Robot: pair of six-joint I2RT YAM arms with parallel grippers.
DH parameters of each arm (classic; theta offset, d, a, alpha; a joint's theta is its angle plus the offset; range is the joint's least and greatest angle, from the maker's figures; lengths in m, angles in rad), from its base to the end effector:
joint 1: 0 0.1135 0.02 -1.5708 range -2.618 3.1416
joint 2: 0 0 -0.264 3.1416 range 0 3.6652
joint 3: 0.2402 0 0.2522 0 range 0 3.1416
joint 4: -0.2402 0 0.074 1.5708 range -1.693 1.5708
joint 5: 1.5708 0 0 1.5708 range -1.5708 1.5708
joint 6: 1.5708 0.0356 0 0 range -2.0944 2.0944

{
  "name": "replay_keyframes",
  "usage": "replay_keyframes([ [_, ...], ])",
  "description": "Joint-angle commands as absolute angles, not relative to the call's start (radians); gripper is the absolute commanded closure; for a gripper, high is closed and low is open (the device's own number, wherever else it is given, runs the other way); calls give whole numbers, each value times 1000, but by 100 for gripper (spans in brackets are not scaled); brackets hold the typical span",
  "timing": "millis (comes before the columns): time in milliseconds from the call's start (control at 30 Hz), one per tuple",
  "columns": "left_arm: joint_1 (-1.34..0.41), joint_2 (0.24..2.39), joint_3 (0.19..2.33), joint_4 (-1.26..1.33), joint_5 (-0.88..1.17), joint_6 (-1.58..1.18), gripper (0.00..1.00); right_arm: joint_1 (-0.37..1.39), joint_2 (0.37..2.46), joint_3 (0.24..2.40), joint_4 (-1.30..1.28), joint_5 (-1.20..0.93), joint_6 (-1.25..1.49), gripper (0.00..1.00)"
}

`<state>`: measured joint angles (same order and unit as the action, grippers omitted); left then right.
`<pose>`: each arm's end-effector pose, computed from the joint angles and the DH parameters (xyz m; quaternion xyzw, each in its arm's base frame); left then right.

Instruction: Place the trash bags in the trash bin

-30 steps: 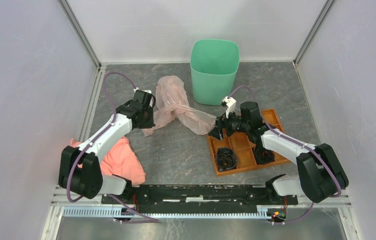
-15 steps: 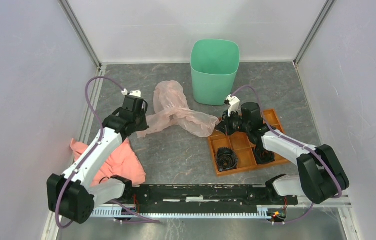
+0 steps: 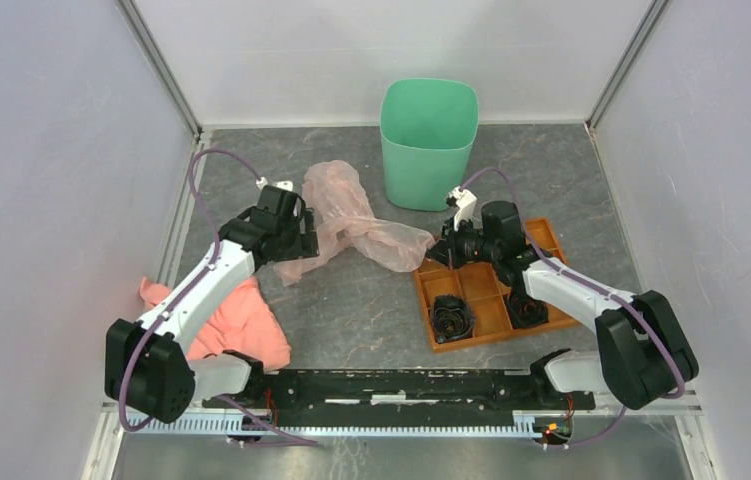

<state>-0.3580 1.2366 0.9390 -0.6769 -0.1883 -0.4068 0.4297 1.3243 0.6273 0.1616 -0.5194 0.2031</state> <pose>0.2331 -0.0801 0.2583 -0.0508 0.9507 -0.0258 0.3049 0.2400 0.1294 0.2048 -0.2212 0.8201 0.3609 0.3851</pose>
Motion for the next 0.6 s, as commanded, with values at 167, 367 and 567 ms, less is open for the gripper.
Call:
replay_keyframes([
  [167, -362, 1328, 935, -654, -351, -412, 21, 427, 1296, 679, 173, -548, 195, 100],
  [367, -354, 1323, 948, -660, -405, -437, 85, 430, 1283, 661, 164, -553, 258, 100],
  [567, -354, 1166, 920, -637, -307, -495, 98, 514, 1294, 681, 113, -451, 324, 99],
])
